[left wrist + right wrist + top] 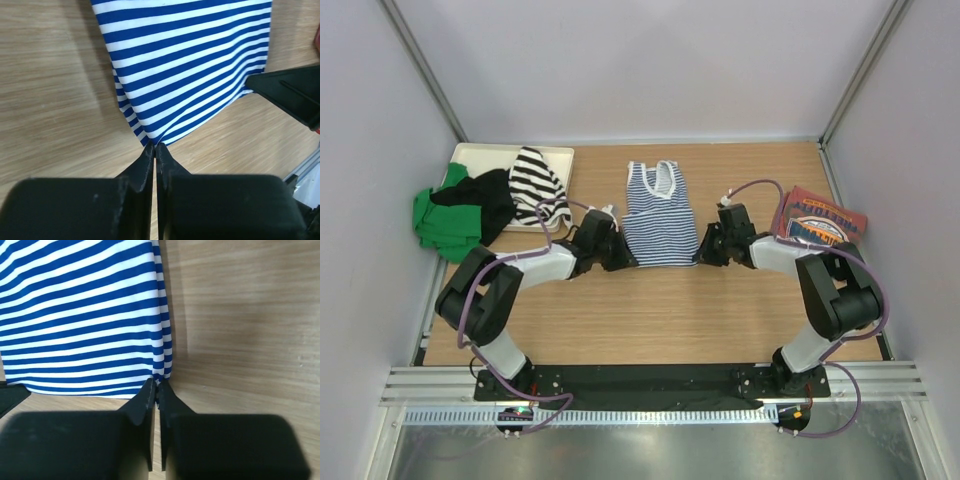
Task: Fold and stack the tank tops
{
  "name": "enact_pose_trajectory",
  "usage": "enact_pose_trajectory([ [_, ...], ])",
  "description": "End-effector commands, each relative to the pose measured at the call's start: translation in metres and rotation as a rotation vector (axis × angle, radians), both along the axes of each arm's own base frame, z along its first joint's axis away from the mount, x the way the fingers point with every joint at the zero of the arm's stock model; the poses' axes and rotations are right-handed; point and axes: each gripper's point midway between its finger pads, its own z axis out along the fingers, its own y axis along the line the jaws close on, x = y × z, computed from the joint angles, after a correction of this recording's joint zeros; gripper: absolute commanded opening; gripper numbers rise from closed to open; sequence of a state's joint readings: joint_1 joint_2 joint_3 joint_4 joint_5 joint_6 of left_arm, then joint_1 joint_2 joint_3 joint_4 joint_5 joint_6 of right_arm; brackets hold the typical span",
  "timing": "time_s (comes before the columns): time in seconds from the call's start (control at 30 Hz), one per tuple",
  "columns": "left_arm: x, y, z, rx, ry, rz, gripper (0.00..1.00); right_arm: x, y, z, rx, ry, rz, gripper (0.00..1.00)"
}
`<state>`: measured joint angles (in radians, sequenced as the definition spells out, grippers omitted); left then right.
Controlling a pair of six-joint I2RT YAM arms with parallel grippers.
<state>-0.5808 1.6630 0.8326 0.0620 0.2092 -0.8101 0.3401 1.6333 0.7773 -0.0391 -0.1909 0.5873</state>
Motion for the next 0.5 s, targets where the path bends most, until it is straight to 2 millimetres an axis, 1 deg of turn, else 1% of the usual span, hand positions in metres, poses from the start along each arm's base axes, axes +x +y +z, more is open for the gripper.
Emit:
enact_pose_trajectory([
  [0.0,-0.008,0.016,-0.007,0.088,0.016,0.021,0.0,-0.01,-0.004,0.011,0.01,-0.016,-0.006,0.04],
  [0.03,-0.012,0.02,-0.007,0.103,0.016,0.022,0.0,-0.014,-0.005,0.011,0.01,-0.015,-0.007,0.01],
  [0.07,-0.014,0.022,0.0,0.104,0.0,0.023,0.0,-0.015,-0.006,0.02,0.02,-0.041,-0.008,0.01],
  [0.1,-0.021,0.031,-0.006,0.139,0.018,0.033,0.0,-0.025,-0.01,0.015,0.015,-0.019,-0.016,0.01],
  [0.17,-0.029,0.035,-0.004,0.158,0.017,0.025,0.0,-0.034,-0.012,0.018,0.021,-0.019,-0.017,0.01],
  [0.2,-0.036,0.038,-0.003,0.161,0.019,0.019,0.0,-0.044,-0.014,0.019,0.028,-0.014,-0.016,0.01],
  [0.27,-0.045,0.035,-0.001,0.155,0.017,-0.003,0.0,-0.054,-0.012,0.022,0.045,-0.007,0.001,0.01],
  [0.3,-0.051,0.035,0.0,0.149,0.013,-0.01,0.0,-0.064,-0.016,0.018,0.04,0.017,0.002,0.02],
  [0.33,-0.058,0.03,0.0,0.148,0.015,-0.032,0.0,-0.068,-0.016,0.025,0.048,0.001,0.004,0.03],
  [0.37,-0.063,0.03,0.0,0.152,0.015,-0.038,0.0,-0.073,-0.016,0.025,0.05,0.004,0.008,0.04],
  [0.4,-0.069,0.03,-0.002,0.156,0.022,-0.042,0.0,-0.085,-0.018,0.02,0.045,0.027,0.011,0.05],
  [0.43,-0.077,0.027,-0.002,0.157,0.021,-0.06,0.0,-0.088,-0.018,0.026,0.057,0.002,0.012,0.06],
  [0.47,-0.08,0.027,-0.003,0.163,0.021,-0.06,0.0,-0.094,-0.019,0.027,0.063,0.006,0.011,0.06],
])
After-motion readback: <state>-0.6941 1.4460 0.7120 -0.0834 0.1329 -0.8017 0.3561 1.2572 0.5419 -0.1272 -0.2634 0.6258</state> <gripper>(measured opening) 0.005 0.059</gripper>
